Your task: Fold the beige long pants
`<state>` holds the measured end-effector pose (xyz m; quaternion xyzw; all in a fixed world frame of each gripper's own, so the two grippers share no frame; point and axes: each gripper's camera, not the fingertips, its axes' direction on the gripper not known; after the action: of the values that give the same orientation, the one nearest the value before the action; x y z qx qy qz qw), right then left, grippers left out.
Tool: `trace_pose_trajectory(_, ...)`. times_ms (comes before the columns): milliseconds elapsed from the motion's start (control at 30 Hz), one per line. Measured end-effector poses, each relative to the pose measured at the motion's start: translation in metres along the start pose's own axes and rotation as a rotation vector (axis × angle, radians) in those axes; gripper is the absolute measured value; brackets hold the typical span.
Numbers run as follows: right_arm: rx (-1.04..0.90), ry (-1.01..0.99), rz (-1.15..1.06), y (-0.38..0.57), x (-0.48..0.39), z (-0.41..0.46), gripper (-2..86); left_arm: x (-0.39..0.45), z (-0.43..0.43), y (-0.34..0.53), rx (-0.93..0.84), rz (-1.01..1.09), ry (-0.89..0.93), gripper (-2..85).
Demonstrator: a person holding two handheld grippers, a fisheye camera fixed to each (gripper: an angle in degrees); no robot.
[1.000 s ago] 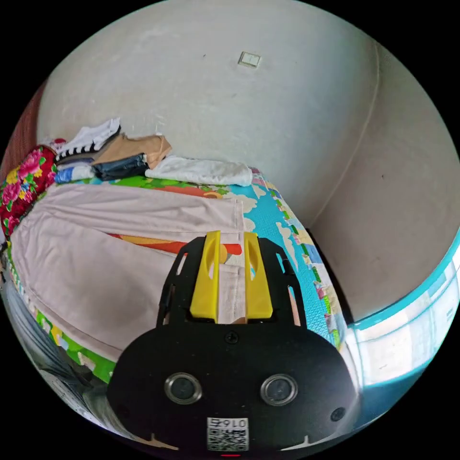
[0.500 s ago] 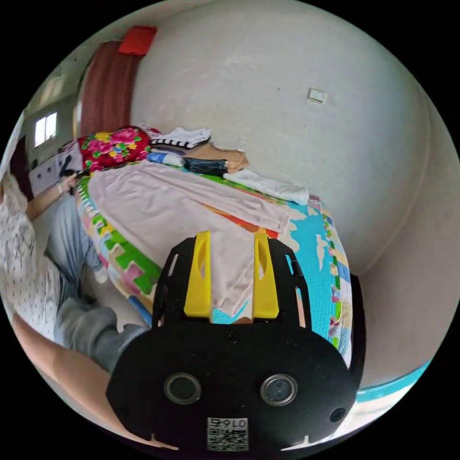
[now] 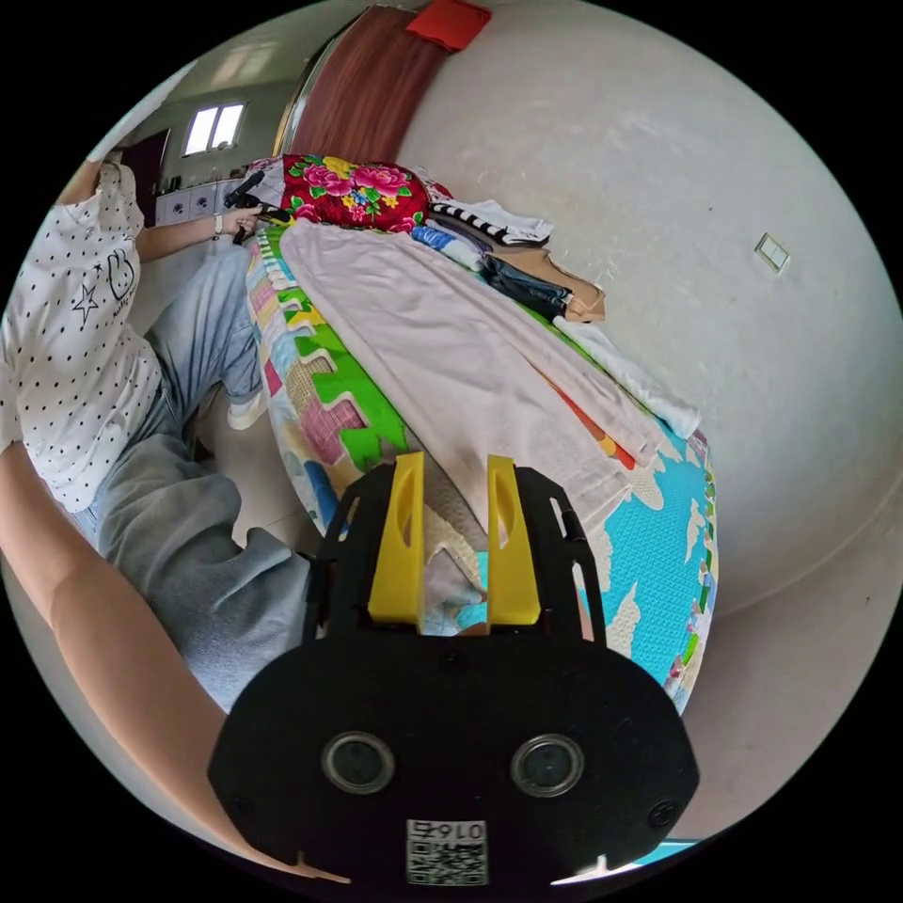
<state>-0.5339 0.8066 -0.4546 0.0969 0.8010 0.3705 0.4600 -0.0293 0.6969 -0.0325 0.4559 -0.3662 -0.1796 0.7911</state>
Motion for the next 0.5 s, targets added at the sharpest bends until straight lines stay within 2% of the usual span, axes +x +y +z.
trace_pose_trajectory(167,-0.006,-0.025,0.009,0.004,0.001,-0.004,2.4,-0.034,-0.002,0.000,0.008,-0.053,0.074,-0.1)
trace_pose_trajectory(333,0.040,-0.011,0.014,0.010,-0.004,-0.026,0.7,-0.075,-0.031,-0.004,0.097,-0.122,0.157,-0.8)
trace_pose_trajectory(400,0.116,0.024,-0.005,0.013,-0.013,-0.049,0.4,-0.086,-0.045,-0.008,0.107,-0.107,0.149,-0.8)
trace_pose_trajectory(500,0.199,0.041,-0.034,0.016,-0.025,-0.074,0.3,-0.086,-0.049,-0.017,0.044,0.031,0.107,-0.1)
